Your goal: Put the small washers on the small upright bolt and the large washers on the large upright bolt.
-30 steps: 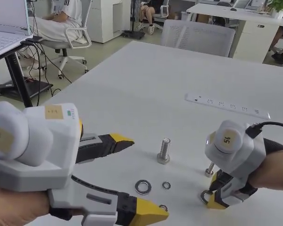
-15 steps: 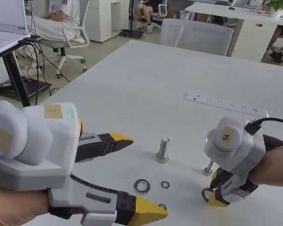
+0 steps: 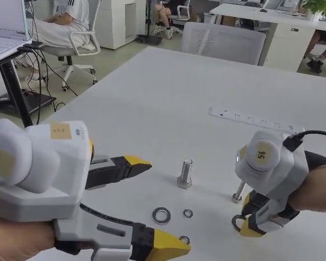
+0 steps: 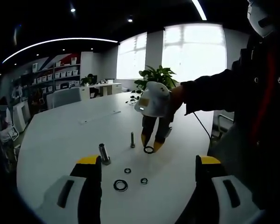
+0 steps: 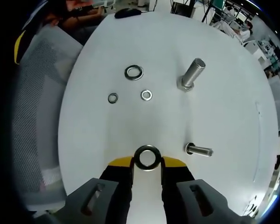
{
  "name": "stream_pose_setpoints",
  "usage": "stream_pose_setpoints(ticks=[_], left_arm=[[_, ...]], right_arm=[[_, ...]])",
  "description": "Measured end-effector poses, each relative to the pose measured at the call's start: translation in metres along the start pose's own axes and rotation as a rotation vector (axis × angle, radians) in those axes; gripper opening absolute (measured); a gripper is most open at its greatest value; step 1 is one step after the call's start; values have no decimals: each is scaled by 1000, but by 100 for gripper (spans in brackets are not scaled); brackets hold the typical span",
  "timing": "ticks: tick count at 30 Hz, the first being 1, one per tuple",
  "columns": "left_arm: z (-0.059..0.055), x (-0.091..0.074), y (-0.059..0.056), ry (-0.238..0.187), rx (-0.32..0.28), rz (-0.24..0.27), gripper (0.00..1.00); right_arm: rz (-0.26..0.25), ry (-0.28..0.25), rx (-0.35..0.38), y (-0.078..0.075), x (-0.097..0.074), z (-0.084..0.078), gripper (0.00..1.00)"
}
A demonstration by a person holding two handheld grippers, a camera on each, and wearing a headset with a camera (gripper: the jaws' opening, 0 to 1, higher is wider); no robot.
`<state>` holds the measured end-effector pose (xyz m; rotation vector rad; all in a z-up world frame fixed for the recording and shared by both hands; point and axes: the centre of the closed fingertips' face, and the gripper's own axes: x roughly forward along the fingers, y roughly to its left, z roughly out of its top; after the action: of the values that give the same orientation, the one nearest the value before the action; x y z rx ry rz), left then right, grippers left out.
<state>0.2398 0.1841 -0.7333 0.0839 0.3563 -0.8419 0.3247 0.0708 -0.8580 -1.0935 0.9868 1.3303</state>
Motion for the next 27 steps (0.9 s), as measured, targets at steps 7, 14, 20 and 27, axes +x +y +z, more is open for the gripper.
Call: stream_pose_setpoints(ticks=[7, 14, 20, 27], left_arm=[[1, -1, 1, 4, 5, -2, 82], [7, -5, 6, 1, 18, -2, 82], [10, -7, 10, -2, 27, -3, 82], [4, -10, 17, 10, 28, -5, 82]], right_arm=[[2, -19, -7, 4, -10, 6, 24], [-7, -25, -16, 5, -19, 8, 24], [-13, -26, -19, 7, -25, 9, 24], [-22, -30, -25, 8, -32, 12, 24]])
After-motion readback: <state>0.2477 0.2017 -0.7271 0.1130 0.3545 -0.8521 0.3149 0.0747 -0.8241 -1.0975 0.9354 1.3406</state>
